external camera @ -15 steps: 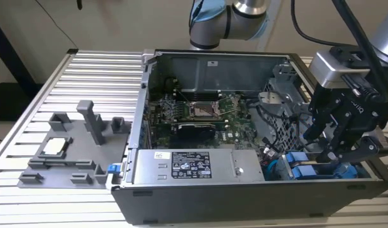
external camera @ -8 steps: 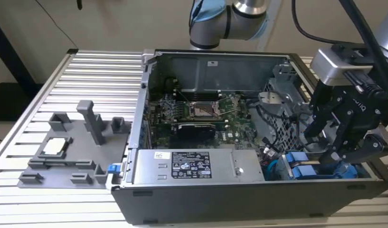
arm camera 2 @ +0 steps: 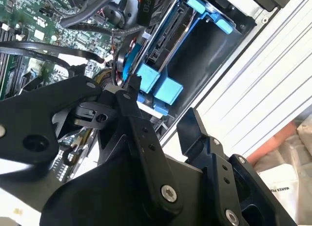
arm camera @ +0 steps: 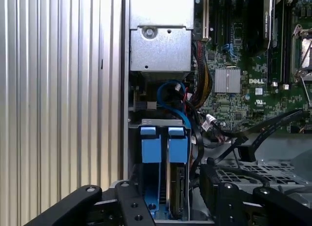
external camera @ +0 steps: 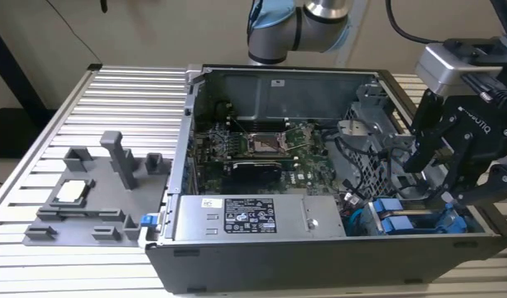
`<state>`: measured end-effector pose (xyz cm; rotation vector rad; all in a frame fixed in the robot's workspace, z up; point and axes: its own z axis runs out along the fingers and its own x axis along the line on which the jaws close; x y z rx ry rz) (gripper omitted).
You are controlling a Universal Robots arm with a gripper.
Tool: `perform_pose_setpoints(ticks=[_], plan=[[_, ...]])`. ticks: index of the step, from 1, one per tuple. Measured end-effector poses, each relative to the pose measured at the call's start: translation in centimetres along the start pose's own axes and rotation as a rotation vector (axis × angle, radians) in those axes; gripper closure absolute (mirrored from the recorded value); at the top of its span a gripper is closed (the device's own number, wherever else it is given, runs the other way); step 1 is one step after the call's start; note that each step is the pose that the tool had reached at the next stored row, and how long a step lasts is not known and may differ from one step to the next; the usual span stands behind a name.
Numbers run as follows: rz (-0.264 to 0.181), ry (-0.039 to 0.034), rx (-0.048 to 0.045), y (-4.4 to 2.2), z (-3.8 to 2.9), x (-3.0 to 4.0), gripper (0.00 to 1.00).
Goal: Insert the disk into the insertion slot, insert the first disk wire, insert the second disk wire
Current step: 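Insert the disk into the insertion slot, then insert the first disk wire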
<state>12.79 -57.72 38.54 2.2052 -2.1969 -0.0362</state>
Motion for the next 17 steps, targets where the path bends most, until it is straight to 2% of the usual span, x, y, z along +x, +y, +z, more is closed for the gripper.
perform_pose_setpoints(ticks=[3,4,9,12,13,14,15,16,17], plan=[[0.000,-0.0011,0.0017,0.00,-0.08,0.00,0.42],[0.000,-0.0085,0.0053,0.01,-0.09,0.00,0.42],[-0.003,-0.0967,0.0448,0.06,-0.09,0.00,0.42],[-0.006,-0.1460,0.0777,0.07,-0.09,0.00,0.42],[-0.006,-0.1581,0.0897,0.07,-0.09,0.00,0.42],[-0.007,-0.1661,0.1035,0.07,-0.09,0.00,0.42],[-0.009,-0.1690,0.1203,0.07,-0.08,-0.01,0.42],[-0.013,-0.1693,0.1273,0.07,-0.06,-0.01,0.42],[-0.021,-0.1687,0.1269,0.02,-0.07,-0.01,0.42]])
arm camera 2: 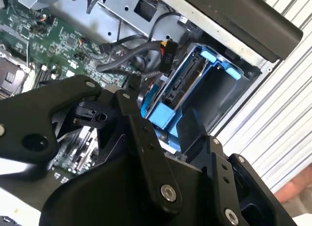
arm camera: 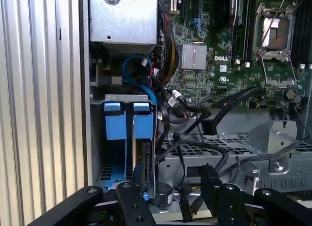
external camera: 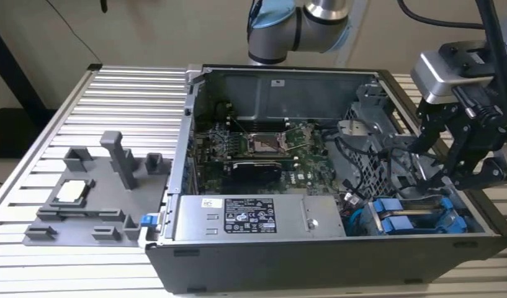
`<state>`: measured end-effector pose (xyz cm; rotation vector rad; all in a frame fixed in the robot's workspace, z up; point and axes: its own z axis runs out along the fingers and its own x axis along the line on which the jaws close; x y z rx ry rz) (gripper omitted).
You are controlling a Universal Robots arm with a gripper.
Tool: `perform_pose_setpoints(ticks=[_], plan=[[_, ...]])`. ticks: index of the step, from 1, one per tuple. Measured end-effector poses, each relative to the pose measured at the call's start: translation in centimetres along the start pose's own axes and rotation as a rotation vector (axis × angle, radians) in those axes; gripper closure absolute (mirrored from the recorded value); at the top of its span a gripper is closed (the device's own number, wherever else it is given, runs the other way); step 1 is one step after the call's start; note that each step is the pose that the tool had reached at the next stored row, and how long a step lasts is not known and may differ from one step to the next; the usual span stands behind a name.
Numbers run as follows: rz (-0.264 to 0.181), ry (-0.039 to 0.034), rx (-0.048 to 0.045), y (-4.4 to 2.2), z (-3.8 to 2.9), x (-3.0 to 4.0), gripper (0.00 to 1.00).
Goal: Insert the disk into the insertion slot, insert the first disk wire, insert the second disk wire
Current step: 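Insert the first disk wire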
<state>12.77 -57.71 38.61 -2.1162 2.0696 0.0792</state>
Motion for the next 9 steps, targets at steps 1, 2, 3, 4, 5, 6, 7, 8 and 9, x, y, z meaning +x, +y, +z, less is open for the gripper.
perform_pose_setpoints(ticks=[1,2,3,4,5,6,7,8,9], plan=[[-0.008,0.0006,-0.0014,-0.01,0.00,0.00,0.42],[-0.018,0.0003,-0.0031,-0.03,0.01,0.01,0.42],[-0.028,-0.0005,-0.0049,-0.07,0.02,0.02,0.42],[-0.036,-0.0013,-0.0065,-0.15,0.03,0.02,0.42],[-0.043,-0.0020,-0.0080,-0.31,0.05,0.02,0.42],[-0.048,-0.0022,-0.0092,-0.51,0.05,0.02,0.42],[-0.051,-0.0028,-0.0104,-0.74,0.08,0.03,0.42],[-0.053,-0.0029,-0.0122,-0.99,0.10,0.04,0.42],[-0.053,-0.0031,-0.0143,-1.27,0.12,0.05,0.42]])
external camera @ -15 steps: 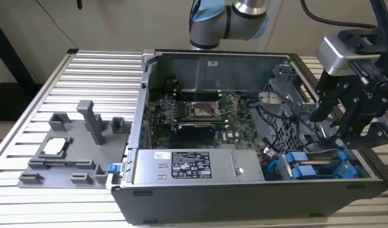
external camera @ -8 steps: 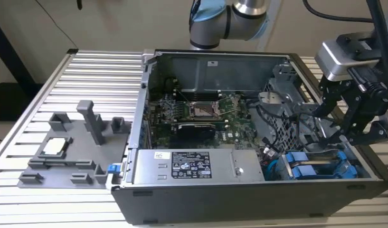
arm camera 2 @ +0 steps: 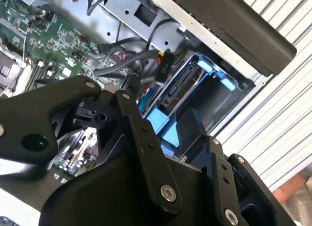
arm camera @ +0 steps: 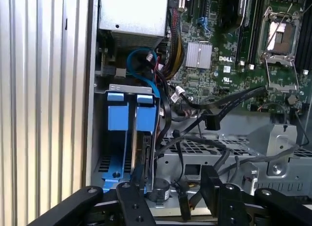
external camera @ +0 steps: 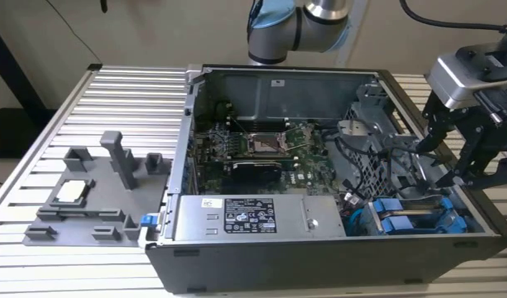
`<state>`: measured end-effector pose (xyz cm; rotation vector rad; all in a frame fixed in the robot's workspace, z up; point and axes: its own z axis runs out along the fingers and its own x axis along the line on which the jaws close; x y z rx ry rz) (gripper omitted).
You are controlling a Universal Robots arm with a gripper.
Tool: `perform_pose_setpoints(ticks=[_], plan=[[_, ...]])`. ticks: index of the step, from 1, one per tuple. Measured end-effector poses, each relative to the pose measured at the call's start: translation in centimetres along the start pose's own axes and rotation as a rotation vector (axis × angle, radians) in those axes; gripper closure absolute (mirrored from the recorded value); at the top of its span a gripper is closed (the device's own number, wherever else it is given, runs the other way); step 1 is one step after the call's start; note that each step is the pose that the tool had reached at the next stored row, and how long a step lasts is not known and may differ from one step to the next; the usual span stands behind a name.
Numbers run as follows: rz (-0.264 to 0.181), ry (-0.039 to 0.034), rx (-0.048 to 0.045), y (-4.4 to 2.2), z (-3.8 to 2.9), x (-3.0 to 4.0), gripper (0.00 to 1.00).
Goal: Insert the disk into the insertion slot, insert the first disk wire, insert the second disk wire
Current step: 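Insert the first disk wire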
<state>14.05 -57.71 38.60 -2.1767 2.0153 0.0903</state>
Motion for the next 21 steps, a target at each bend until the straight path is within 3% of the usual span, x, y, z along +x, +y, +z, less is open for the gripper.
perform_pose_setpoints(ticks=[7,10,21], plan=[[-0.001,-0.0018,-0.0205,-1.85,0.19,0.17,0.42],[-0.002,-0.0029,-0.0337,-2.50,0.27,0.22,0.42],[-0.003,-0.0022,-0.0359,-2.66,0.39,0.10,0.42]])
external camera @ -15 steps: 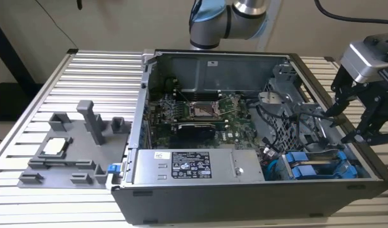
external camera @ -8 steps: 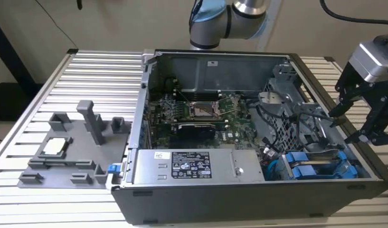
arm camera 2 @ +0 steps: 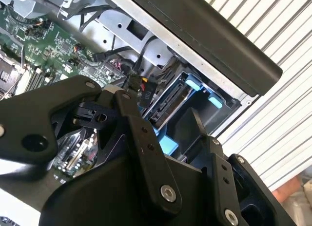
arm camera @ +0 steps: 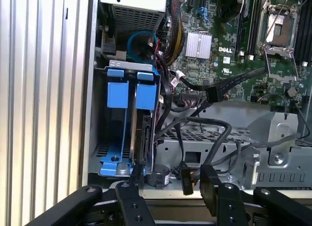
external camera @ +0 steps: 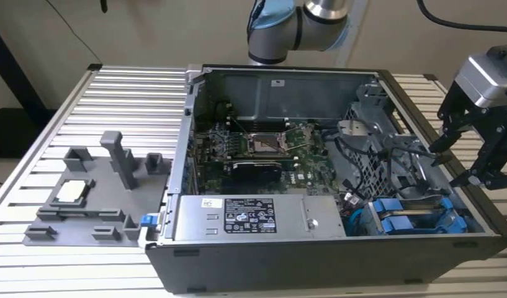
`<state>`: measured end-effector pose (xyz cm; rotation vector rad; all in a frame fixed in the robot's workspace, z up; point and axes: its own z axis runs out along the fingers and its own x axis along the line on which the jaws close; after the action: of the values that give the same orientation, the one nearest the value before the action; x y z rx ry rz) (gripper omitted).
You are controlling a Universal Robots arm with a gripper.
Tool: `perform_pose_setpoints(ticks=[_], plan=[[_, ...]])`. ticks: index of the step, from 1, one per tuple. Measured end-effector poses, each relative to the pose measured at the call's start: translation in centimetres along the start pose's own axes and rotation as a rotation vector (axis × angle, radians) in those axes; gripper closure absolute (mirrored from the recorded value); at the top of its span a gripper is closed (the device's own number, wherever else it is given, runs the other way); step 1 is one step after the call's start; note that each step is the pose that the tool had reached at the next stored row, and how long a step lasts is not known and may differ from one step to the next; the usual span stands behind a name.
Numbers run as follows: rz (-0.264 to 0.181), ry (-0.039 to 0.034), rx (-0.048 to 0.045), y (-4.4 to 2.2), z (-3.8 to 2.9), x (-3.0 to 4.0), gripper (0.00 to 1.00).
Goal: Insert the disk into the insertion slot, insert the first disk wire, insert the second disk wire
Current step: 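Insert the first disk wire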
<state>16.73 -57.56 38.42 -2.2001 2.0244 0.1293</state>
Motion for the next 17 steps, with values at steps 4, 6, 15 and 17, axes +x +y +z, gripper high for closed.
perform_pose_setpoints(ticks=[4,6,15,17], plan=[[0.000,0.0002,0.0000,0.00,0.00,0.00,0.50],[0.000,0.0002,0.0000,0.00,0.00,0.00,0.62],[0.000,0.0006,0.0000,0.00,0.00,0.00,0.81],[0.000,0.0011,-0.0001,0.00,0.00,0.00,0.81]])
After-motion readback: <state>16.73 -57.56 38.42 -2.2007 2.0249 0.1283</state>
